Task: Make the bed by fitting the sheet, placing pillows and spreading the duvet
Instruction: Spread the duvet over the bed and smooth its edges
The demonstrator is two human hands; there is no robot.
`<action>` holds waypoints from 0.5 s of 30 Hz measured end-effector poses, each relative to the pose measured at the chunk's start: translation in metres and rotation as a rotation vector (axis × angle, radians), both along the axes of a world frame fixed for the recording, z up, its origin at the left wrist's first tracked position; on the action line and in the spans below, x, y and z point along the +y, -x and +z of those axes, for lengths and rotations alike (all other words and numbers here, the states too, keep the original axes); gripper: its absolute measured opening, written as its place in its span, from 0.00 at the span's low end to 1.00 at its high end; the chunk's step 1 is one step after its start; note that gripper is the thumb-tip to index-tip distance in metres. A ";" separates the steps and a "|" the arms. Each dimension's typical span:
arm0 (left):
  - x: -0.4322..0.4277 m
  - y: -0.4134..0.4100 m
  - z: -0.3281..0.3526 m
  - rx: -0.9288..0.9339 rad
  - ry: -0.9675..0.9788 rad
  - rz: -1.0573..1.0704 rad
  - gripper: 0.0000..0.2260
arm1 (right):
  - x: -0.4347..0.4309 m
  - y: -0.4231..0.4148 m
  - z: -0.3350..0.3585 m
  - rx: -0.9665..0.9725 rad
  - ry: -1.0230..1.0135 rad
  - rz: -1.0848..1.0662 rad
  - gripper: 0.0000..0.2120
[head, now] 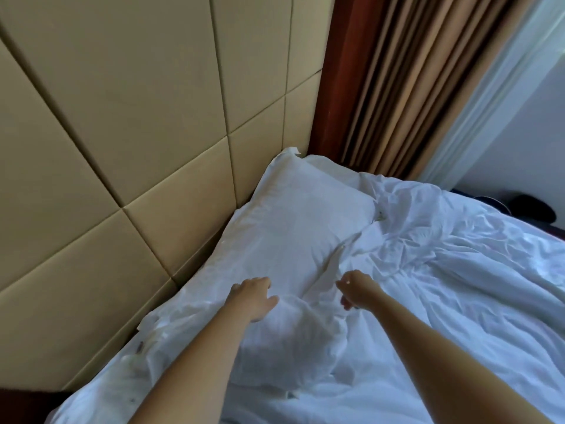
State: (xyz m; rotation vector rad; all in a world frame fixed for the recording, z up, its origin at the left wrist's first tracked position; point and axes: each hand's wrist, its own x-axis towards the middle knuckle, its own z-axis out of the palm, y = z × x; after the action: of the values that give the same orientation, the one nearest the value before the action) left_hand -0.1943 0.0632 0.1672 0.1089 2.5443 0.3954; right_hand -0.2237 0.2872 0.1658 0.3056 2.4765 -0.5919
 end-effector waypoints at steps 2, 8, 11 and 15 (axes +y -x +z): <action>0.012 0.009 -0.012 -0.003 0.056 -0.033 0.22 | 0.004 0.007 -0.015 -0.085 0.103 -0.104 0.15; 0.032 0.015 -0.047 -0.148 0.194 -0.036 0.27 | -0.005 0.006 -0.052 -0.249 0.132 -0.154 0.28; 0.037 0.015 -0.055 -0.183 0.203 -0.028 0.26 | -0.009 0.005 -0.070 -0.212 0.080 -0.121 0.27; 0.040 0.022 -0.056 -0.252 0.168 0.025 0.27 | -0.011 0.004 -0.094 -0.140 0.053 -0.113 0.15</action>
State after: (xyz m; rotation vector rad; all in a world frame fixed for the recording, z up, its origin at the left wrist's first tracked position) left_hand -0.2166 0.1035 0.1108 -0.0341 2.3196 0.1903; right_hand -0.2278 0.2763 0.0723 0.4526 2.3172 -0.6582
